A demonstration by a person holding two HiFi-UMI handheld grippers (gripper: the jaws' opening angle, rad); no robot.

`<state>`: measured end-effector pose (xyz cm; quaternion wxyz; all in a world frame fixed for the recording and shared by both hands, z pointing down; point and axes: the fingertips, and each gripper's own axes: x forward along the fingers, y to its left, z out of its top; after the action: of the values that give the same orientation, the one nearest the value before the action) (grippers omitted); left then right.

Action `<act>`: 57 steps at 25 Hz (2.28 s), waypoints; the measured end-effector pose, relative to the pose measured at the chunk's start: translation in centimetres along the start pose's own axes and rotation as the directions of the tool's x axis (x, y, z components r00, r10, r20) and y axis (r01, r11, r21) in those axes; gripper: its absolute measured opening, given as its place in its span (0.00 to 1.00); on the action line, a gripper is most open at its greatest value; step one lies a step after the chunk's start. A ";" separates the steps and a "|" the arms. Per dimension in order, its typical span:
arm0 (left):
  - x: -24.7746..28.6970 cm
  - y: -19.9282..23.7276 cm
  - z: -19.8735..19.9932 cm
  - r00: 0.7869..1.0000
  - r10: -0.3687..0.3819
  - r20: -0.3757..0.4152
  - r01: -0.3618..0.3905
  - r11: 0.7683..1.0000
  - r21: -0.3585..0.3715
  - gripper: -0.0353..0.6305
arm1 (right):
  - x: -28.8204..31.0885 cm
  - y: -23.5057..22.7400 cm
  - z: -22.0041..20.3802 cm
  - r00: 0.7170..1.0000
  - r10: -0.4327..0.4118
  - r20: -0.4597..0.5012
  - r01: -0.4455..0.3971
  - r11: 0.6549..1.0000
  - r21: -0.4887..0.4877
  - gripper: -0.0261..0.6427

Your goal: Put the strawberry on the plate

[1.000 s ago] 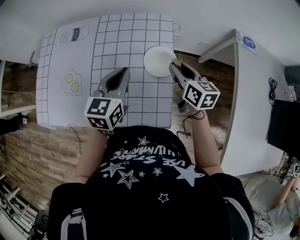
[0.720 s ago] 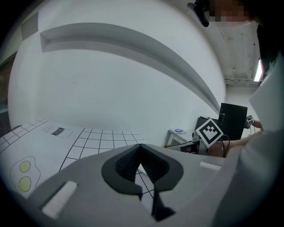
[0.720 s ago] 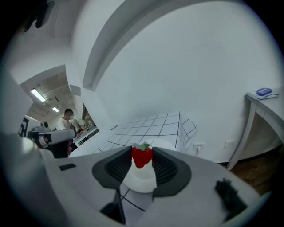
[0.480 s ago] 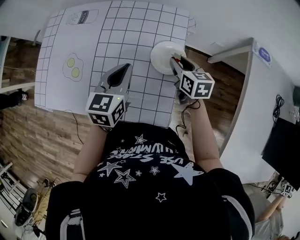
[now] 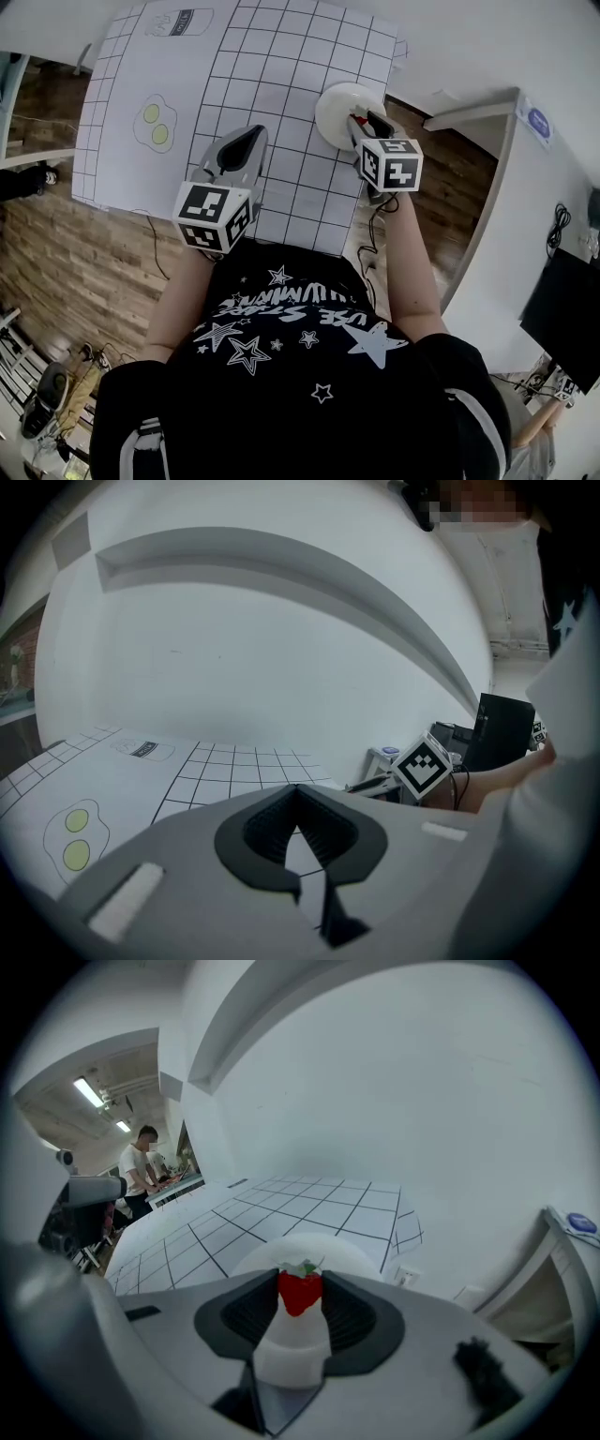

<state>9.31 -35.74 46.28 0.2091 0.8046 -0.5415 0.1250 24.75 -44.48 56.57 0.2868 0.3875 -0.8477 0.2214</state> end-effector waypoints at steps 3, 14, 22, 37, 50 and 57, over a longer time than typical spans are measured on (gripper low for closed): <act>-0.4 0.5 -0.1 1.000 0.005 -0.003 -0.005 1.000 -0.007 0.06 | 0.3 -0.1 -0.3 0.999 -0.015 -0.031 0.015 1.000 -0.010 0.27; -2.1 2.1 -0.3 1.000 -0.005 0.005 0.005 1.000 -0.018 0.06 | 1.0 0.1 -1.4 0.995 -0.054 -0.083 0.051 0.998 -0.035 0.27; -3.9 3.8 0.8 0.999 -0.018 0.043 0.018 1.000 0.001 0.06 | -1.9 0.3 0.5 0.993 -0.117 0.003 0.116 0.992 0.041 0.28; -12.8 12.8 1.8 0.992 -0.055 0.110 0.055 0.998 0.009 0.06 | -6.8 13.4 8.4 0.946 -0.086 0.313 0.076 0.996 0.045 0.28; -17.8 17.7 -0.9 0.976 -0.203 0.082 0.199 0.978 0.055 0.06 | -4.9 25.9 6.3 0.947 -0.090 0.307 0.050 0.989 0.136 0.11; -18.4 18.3 -5.5 0.958 -0.286 0.008 0.286 0.958 0.026 0.06 | -5.2 30.1 -0.2 0.968 -0.144 0.206 0.100 0.973 0.207 0.08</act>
<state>-14.45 -24.06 46.97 0.2117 0.8777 -0.4191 0.0956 3.97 -23.50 48.66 0.1652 0.4875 -0.8229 0.2408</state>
